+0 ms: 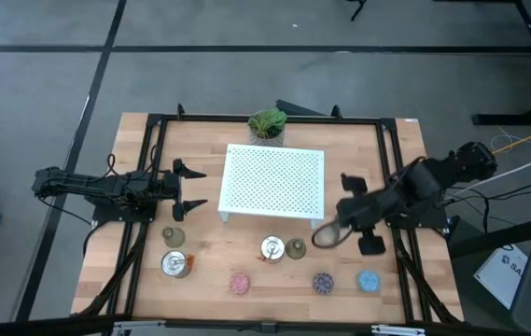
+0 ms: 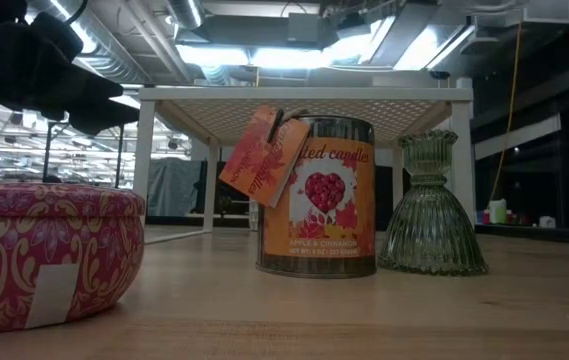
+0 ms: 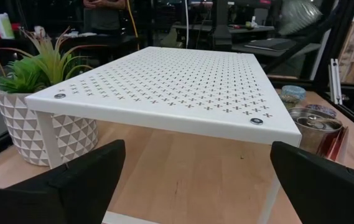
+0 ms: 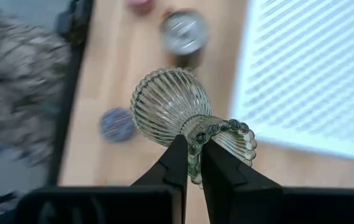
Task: Stock candles and vases on shelf
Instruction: Put the right transparent vase on the shelf
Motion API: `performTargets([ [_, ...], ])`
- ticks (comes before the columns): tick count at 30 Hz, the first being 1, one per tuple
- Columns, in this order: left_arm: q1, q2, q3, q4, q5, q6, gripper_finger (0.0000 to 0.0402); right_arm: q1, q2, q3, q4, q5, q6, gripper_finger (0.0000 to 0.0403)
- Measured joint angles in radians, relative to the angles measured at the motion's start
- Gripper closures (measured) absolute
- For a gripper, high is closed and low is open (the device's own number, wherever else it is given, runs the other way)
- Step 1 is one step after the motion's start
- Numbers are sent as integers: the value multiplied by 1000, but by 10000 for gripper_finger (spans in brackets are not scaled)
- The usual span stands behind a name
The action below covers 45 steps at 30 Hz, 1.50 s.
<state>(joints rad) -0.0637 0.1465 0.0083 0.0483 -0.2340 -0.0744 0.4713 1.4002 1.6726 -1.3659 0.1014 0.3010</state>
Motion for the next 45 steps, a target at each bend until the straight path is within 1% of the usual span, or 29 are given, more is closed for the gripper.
performTargets([
  [4, 0, 0, 0, 0, 0, 0, 2, -78, 0, 46, -18, 84, -122, 373],
  [11, 0, 0, 0, 0, 0, 0, 2, -244, 8, 53, -16, 215, -358, 373],
  [14, 0, 0, 0, 0, 0, 0, 2, -315, 22, 53, -14, 239, -436, 373],
  [18, 0, 0, 0, 0, 0, 0, 2, -405, 60, 53, -16, 238, -515, 373],
  [23, 0, 0, 0, 0, 0, 0, 2, -483, 129, 53, -18, 238, -598, 373],
  [27, 0, 0, 0, 0, 0, 0, 2, -515, 182, 53, -2, 238, -672, 373],
  [33, 0, 0, 0, 0, 0, 0, 2, -532, 237, 53, -10, 238, -687, 373],
  [45, 0, 0, 0, 0, 0, 0, 2, -532, 244, 53, -37, 238, -683, 370],
])
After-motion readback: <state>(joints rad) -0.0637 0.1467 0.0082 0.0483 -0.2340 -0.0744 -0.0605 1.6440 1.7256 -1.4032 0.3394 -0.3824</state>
